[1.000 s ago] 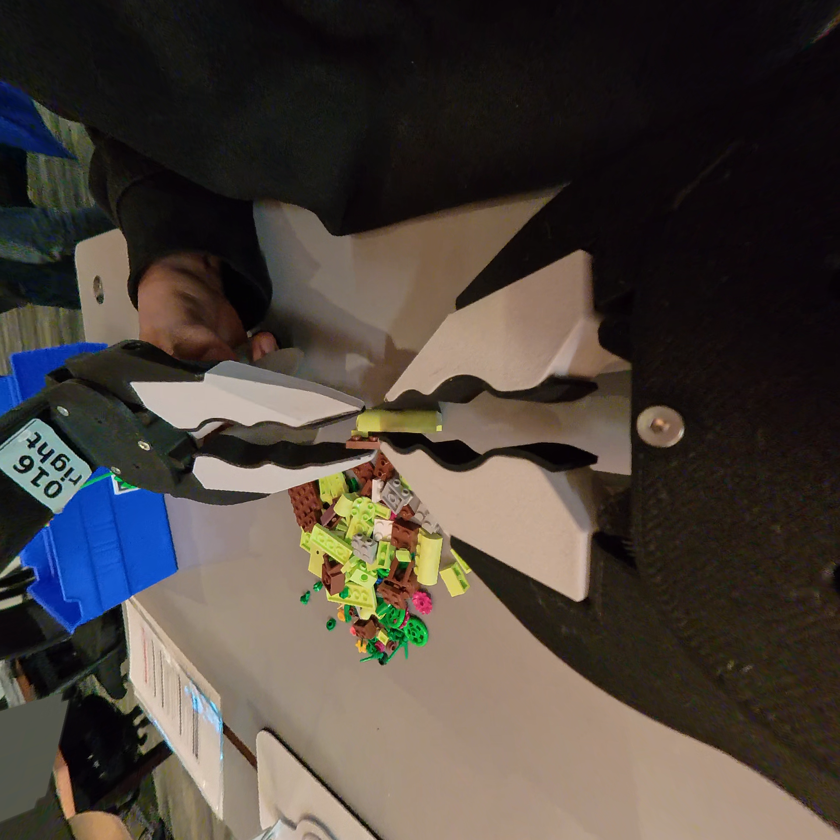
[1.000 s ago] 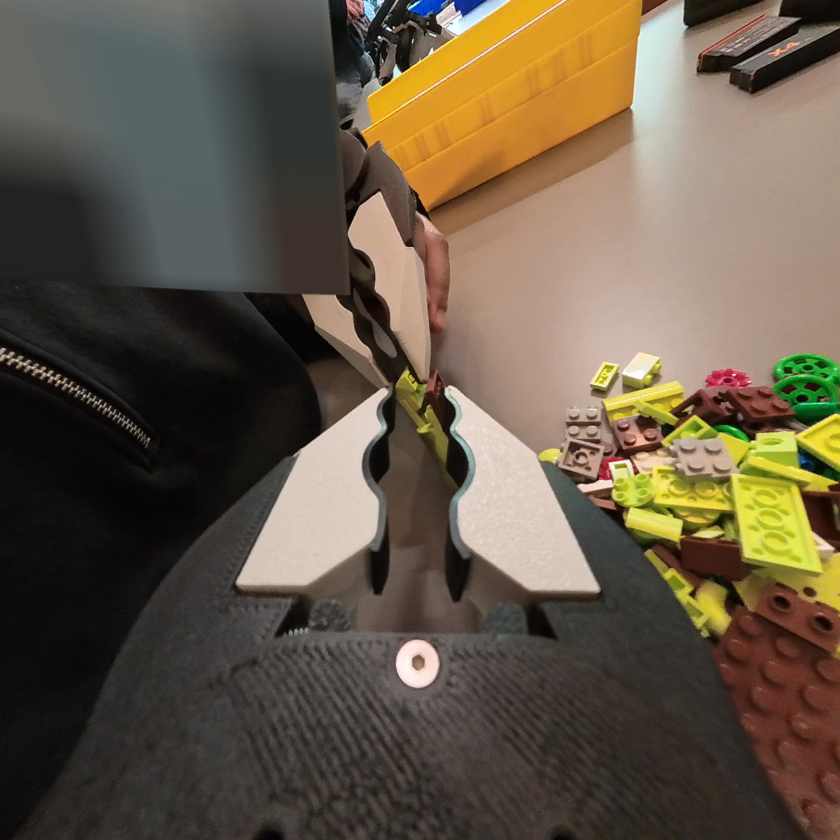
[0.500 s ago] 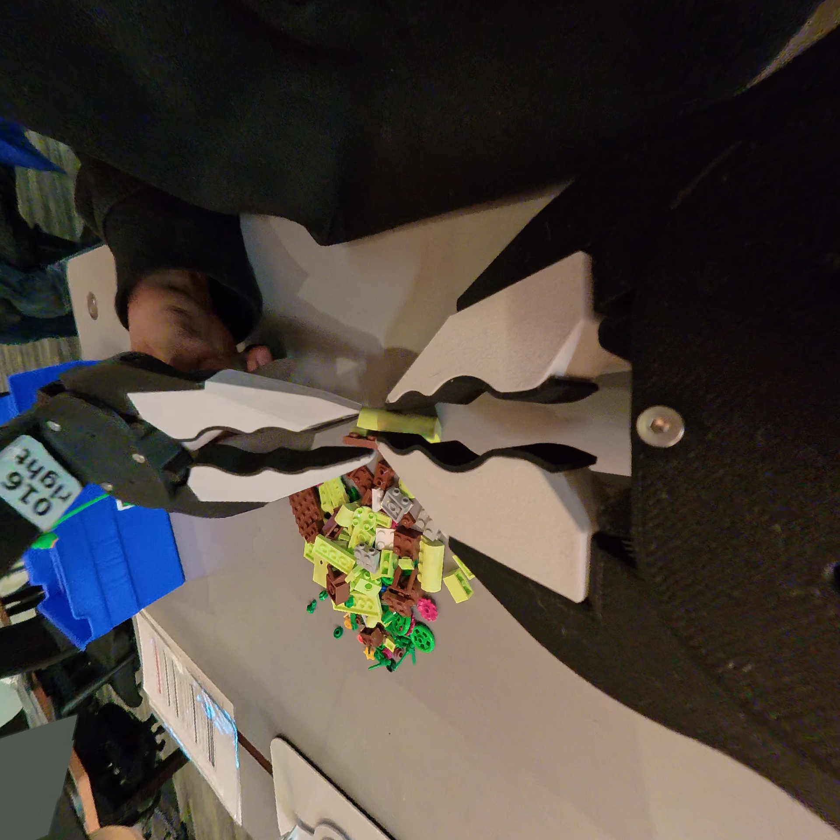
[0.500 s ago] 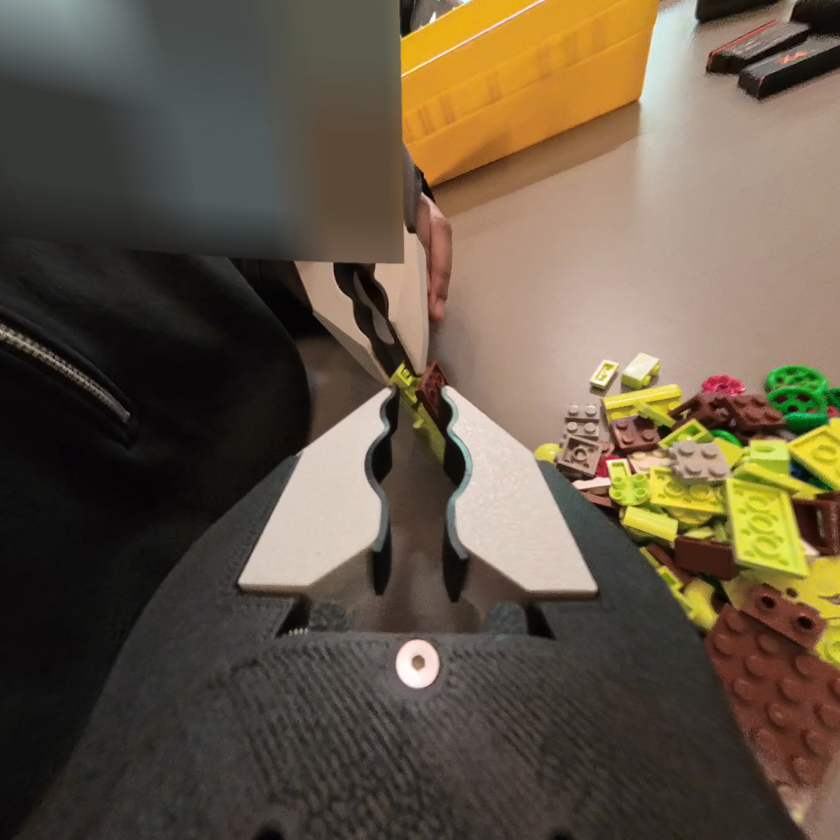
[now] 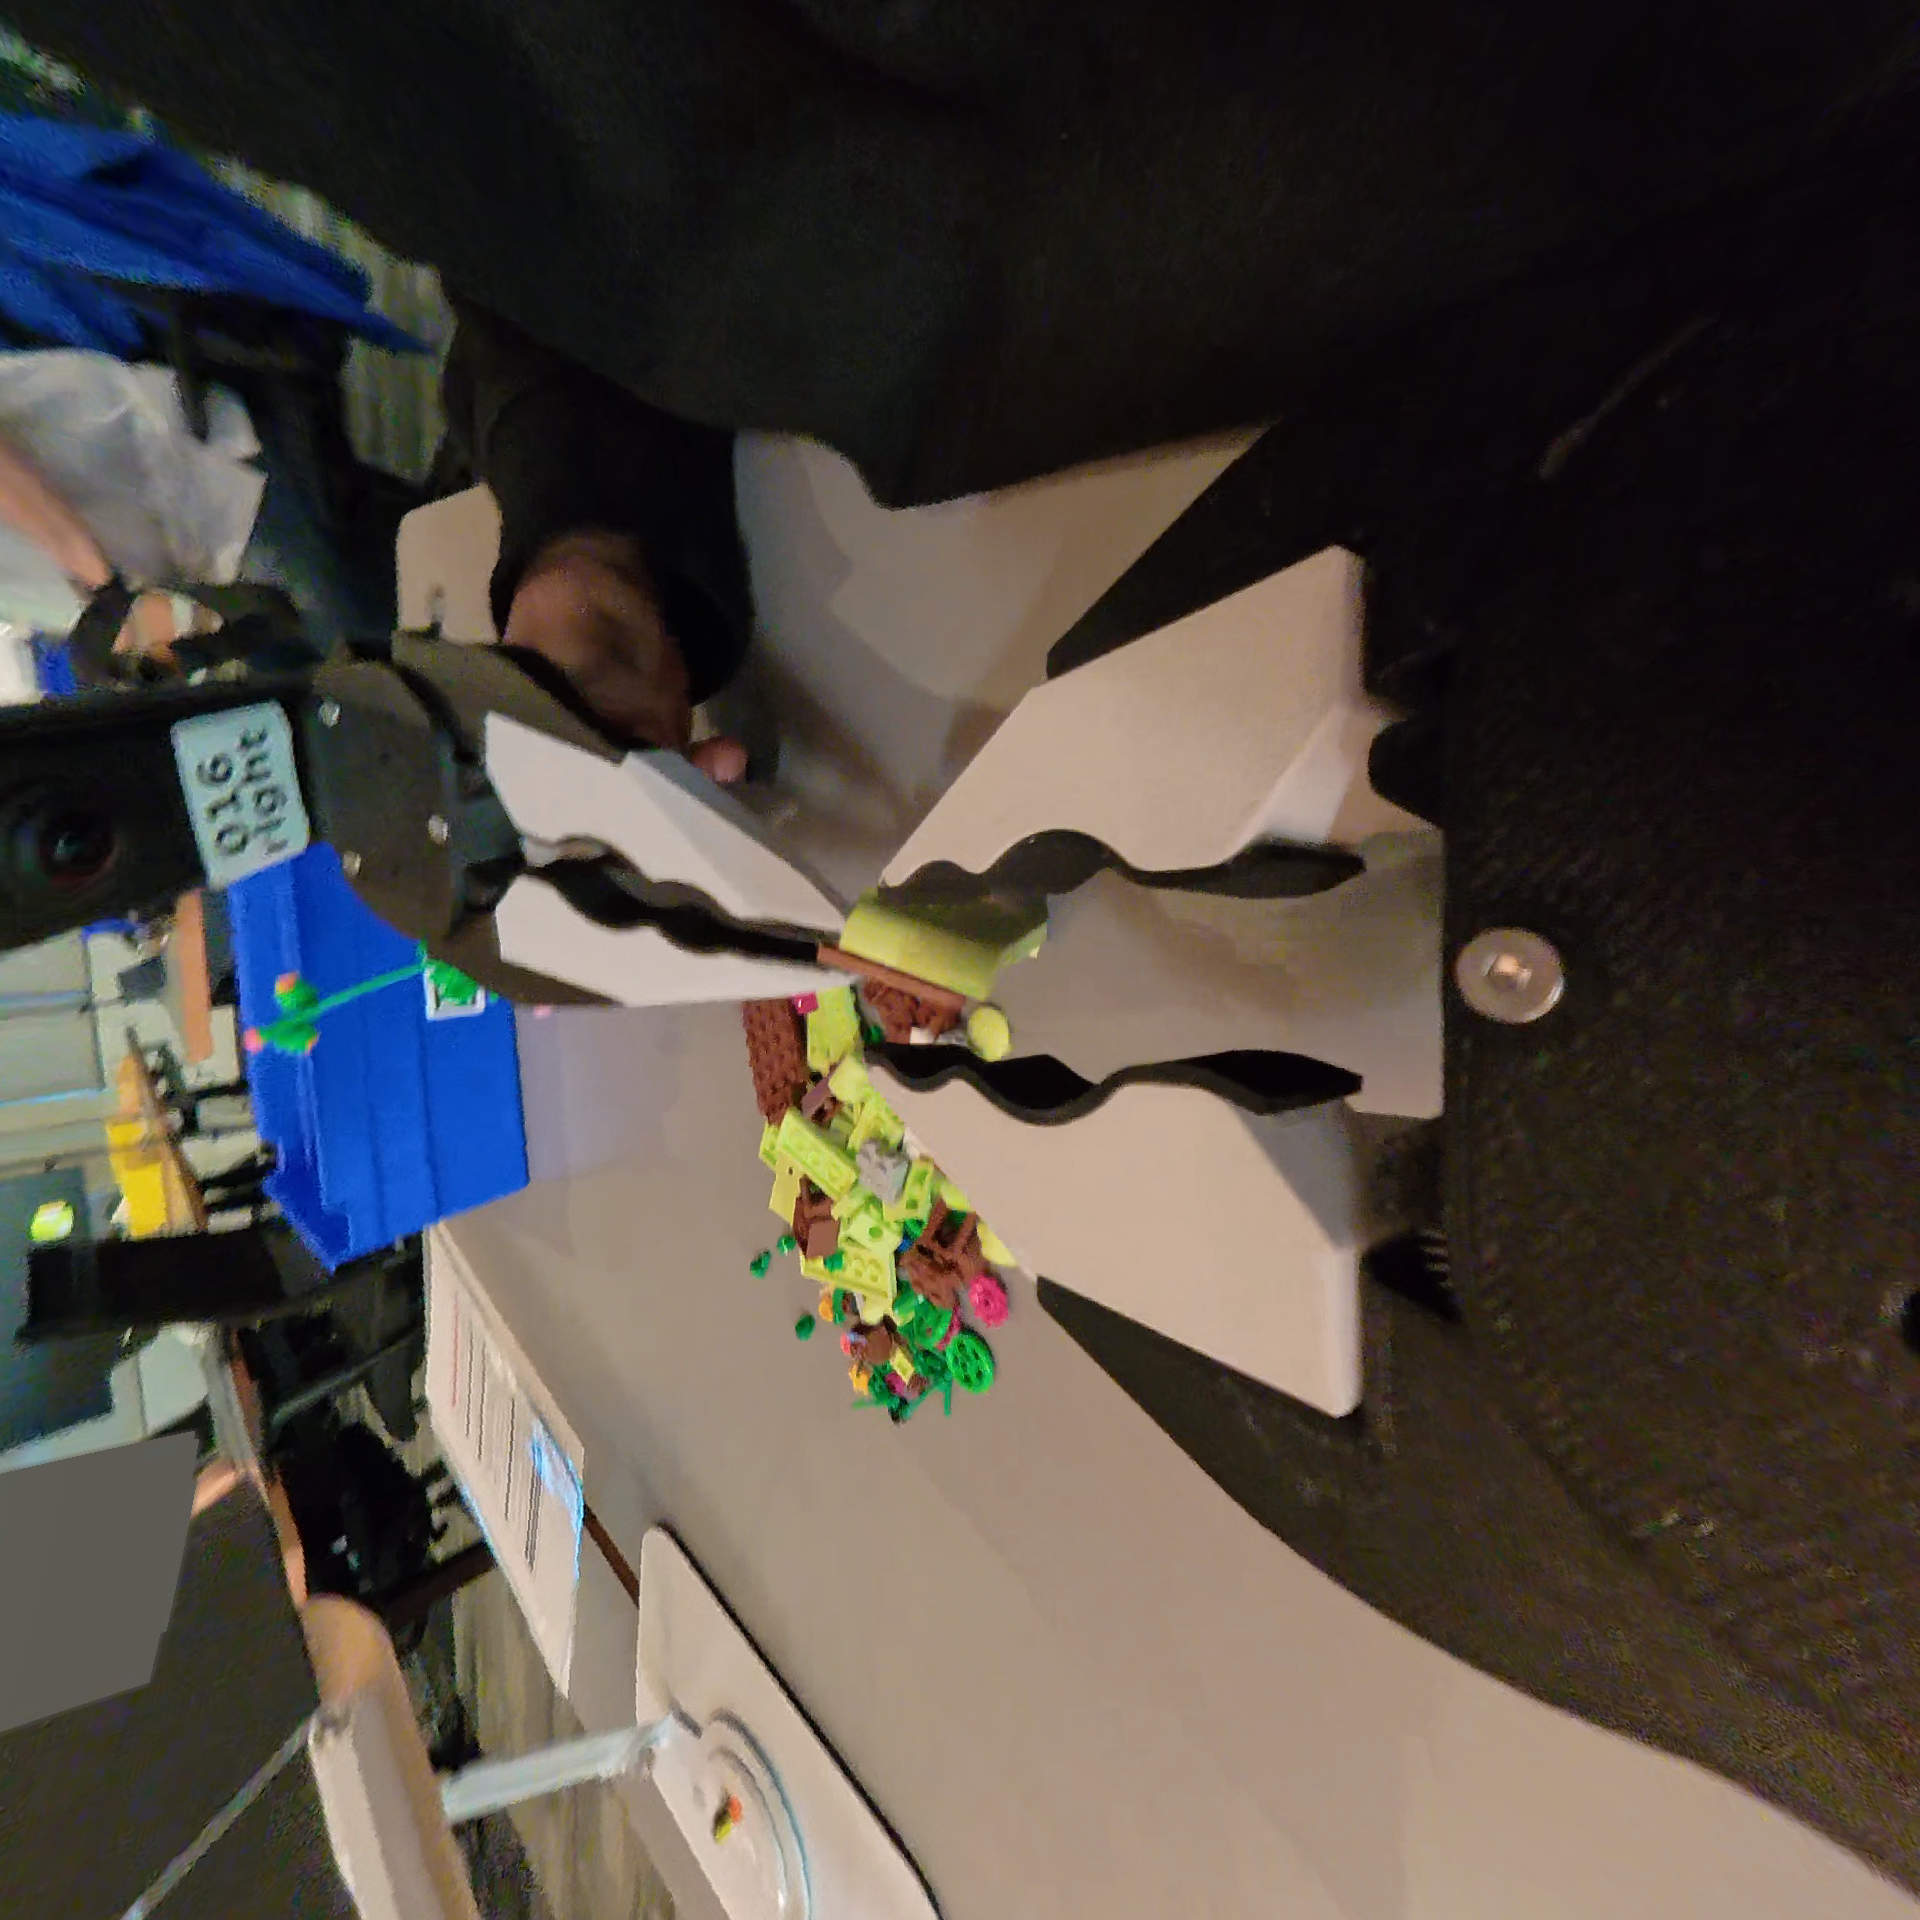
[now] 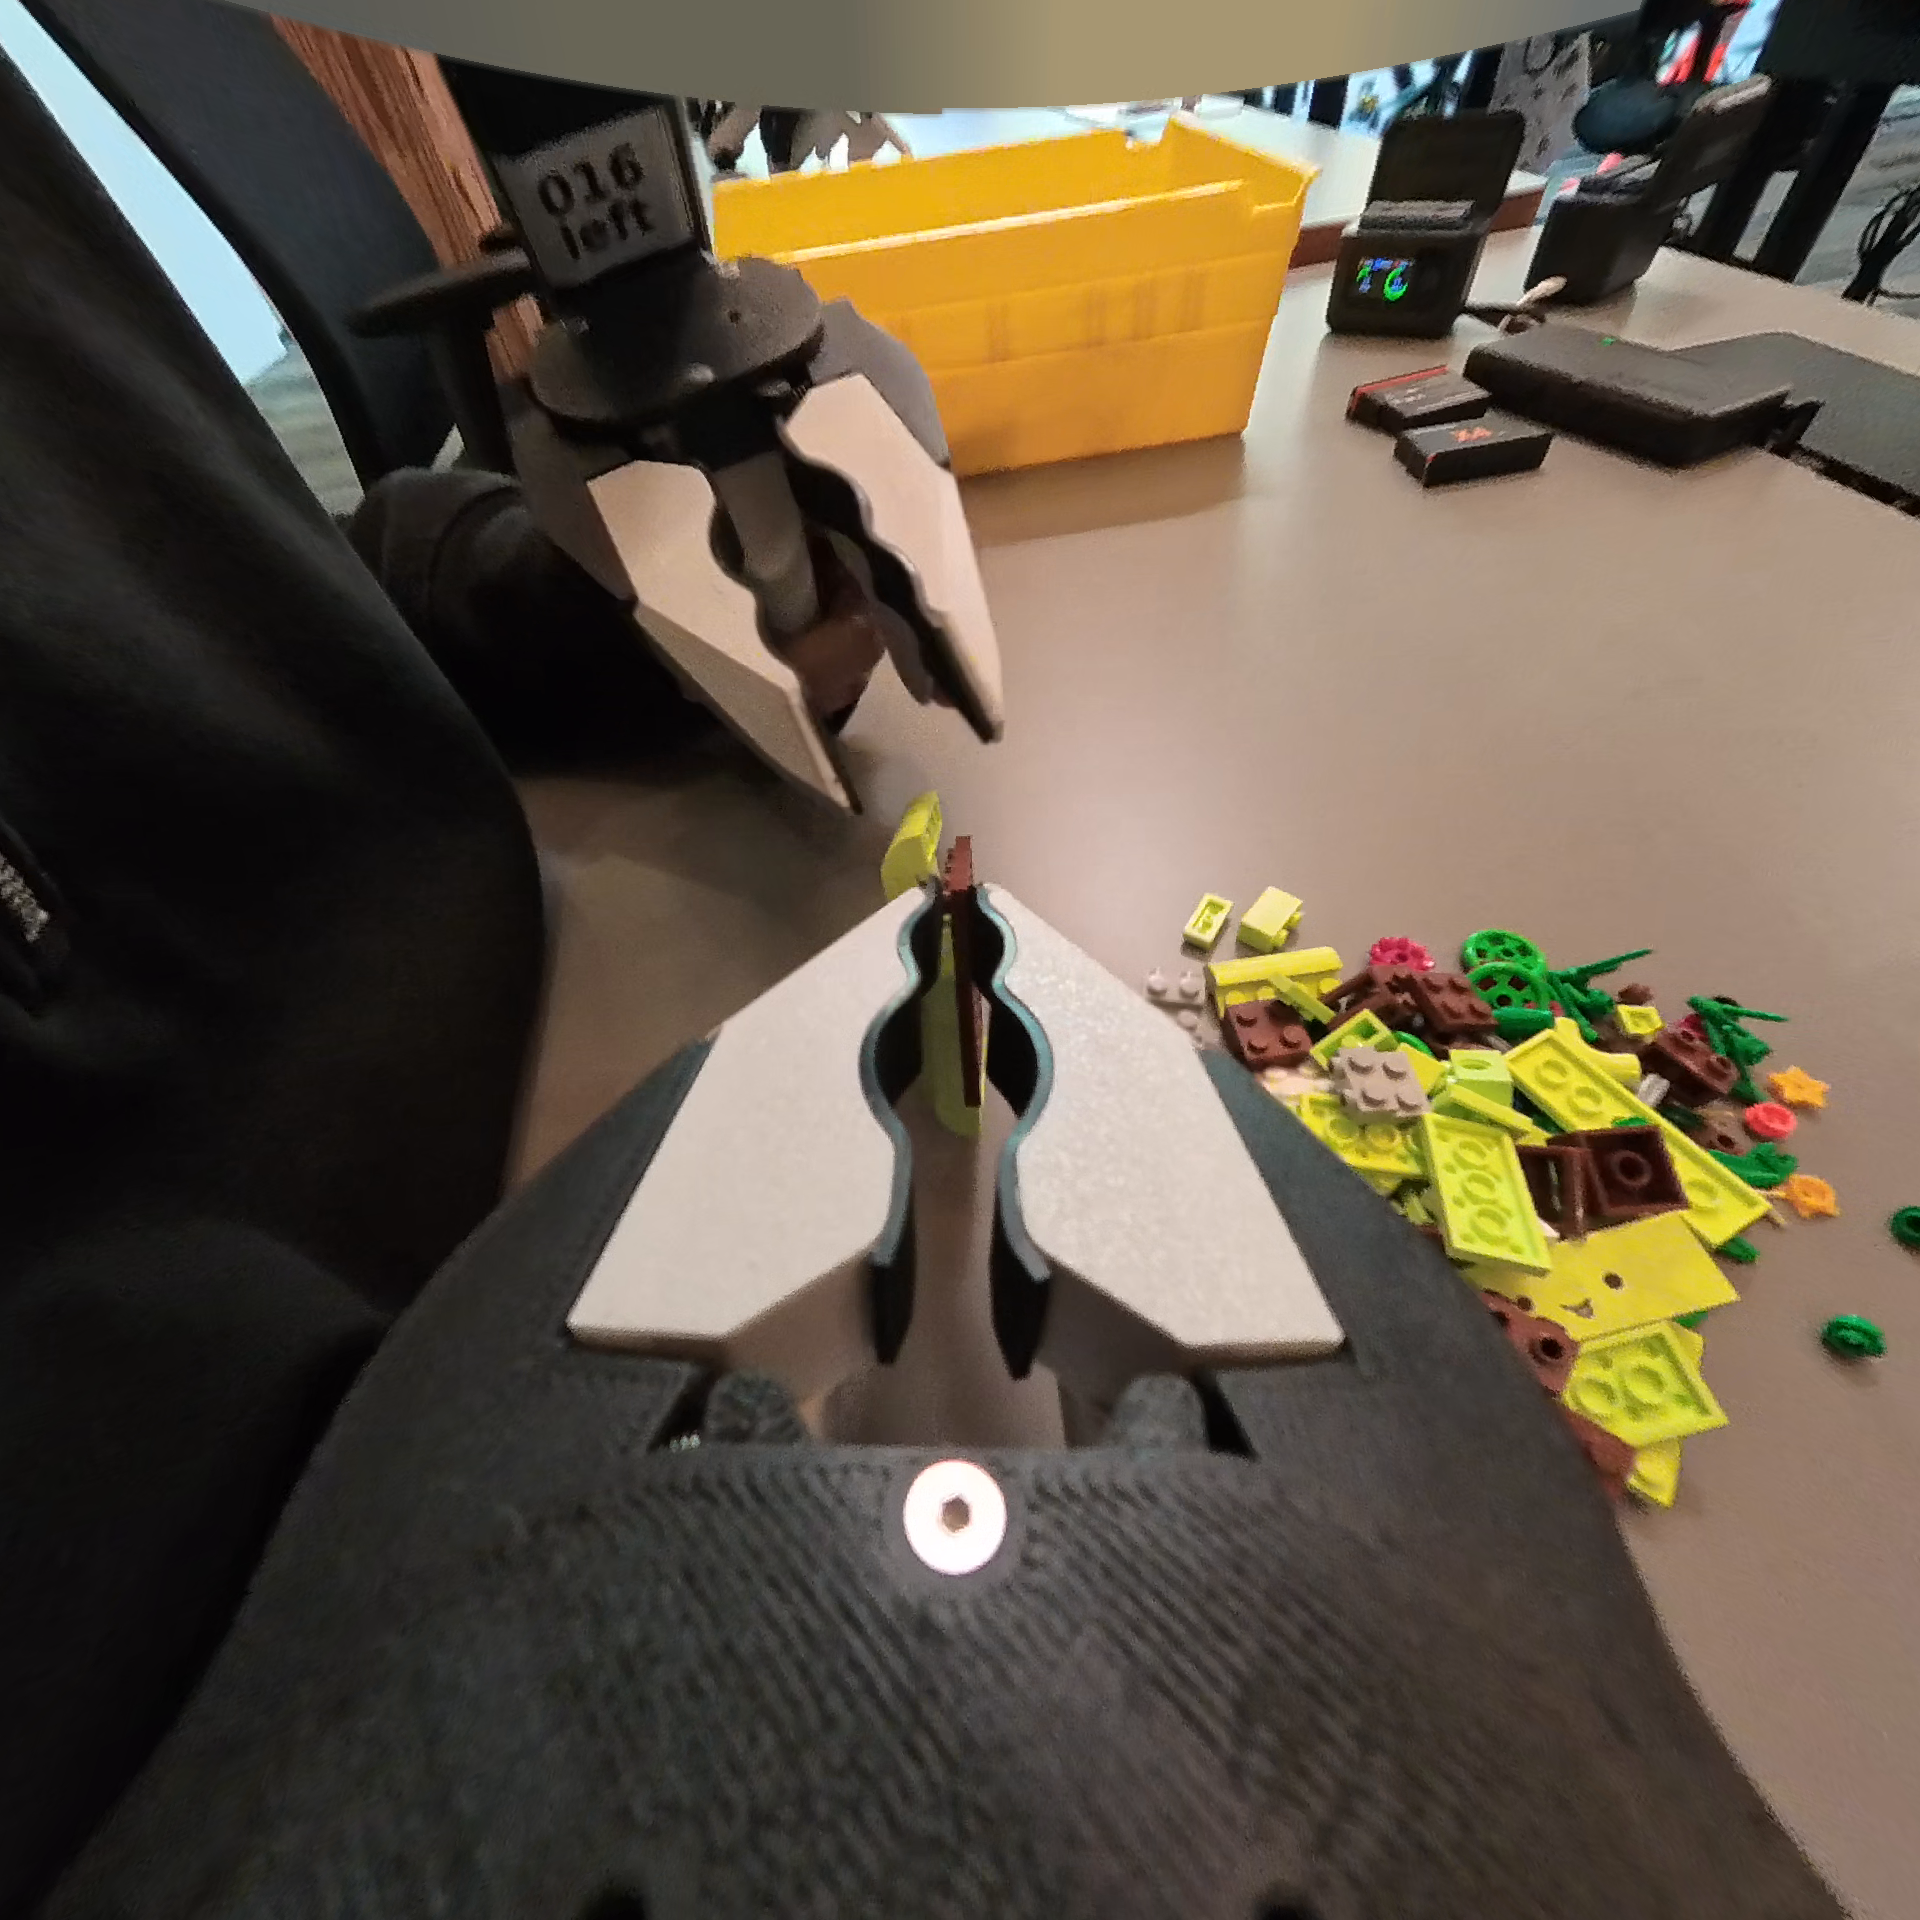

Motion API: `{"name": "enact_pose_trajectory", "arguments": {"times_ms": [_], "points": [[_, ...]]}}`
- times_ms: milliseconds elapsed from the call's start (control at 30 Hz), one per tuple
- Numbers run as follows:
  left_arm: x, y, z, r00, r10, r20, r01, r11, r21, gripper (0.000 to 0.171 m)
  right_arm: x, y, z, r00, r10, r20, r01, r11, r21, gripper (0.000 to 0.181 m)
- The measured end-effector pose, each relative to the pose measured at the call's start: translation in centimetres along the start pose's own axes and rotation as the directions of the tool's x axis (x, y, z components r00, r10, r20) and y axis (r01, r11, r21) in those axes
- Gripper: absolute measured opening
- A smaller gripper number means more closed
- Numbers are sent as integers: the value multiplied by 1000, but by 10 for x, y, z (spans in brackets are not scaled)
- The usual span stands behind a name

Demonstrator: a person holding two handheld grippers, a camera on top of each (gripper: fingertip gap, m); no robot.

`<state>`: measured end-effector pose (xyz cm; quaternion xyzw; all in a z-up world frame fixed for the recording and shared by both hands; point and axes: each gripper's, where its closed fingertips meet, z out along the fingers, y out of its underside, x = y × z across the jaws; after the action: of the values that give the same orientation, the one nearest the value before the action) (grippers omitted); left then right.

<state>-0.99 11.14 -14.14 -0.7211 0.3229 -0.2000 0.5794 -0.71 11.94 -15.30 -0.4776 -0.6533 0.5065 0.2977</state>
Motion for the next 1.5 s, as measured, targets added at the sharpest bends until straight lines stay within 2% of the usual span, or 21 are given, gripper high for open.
{"name": "enact_pose_trajectory", "arguments": {"times_ms": [100,167,233,300,367,467,533,567,633,667,700,767,900,1000,1100,1333,1500], "points": [[-12,0,-1,994,-104,36,103,995,19,37,0,-13,-5,1000,9,-4,-8,997,81,2],[-18,-2,-1,978,-208,35,206,978,38,56,1,-25,-11,1000,-7,-19,10,987,158,2],[-18,-11,-3,956,-294,-15,293,950,106,58,0,-40,-19,998,-54,-42,63,966,252,2],[-14,-24,-4,917,-383,-108,397,900,182,64,-8,-59,-30,990,-136,-46,144,914,380,2],[-9,-31,-3,854,-471,-219,512,835,202,68,-19,-74,-39,979,-200,-33,190,845,500,2],[7,-40,-2,728,-546,-415,649,744,161,67,-31,-86,-45,981,-191,42,128,790,599,2],[18,-46,-2,680,-534,-503,673,726,140,59,-34,-88,-45,982,-162,96,66,776,627,2],[23,-48,-2,684,-516,-515,663,734,145,55,-35,-88,-44,981,-148,126,36,775,631,2],[26,-46,1,738,-476,-478,606,779,160,44,-36,-87,-41,978,-120,169,-15,775,632,2],[27,-45,1,776,-442,-449,562,808,176,28,-36,-86,-39,977,-110,183,-30,778,628,2],[25,-44,1,811,-415,-413,523,830,195,19,-35,-84,-38,977,-104,184,-34,781,623,2],[20,-41,1,858,-380,-346,464,861,206,16,-31,-81,-36,981,-101,169,-23,793,609,3],[13,-31,-2,933,-279,-228,322,930,178,14,-25,-68,-32,975,-55,216,-69,847,527,5],[1,-16,-2,986,-152,-73,159,982,100,13,-11,-57,-31,982,3,190,-90,890,447,19],[-11,-4,-4,998,-19,54,18,1000,22,13,1,-54,-35,988,36,148,-98,896,434,22],[-13,14,2,981,149,123,-138,986,-98,13,-4,-48,-28,990,13,140,-65,927,371,27],[-11,22,6,971,211,115,-192,969,-156,12,7,-39,-26,975,159,157,-201,932,301,27]]}}
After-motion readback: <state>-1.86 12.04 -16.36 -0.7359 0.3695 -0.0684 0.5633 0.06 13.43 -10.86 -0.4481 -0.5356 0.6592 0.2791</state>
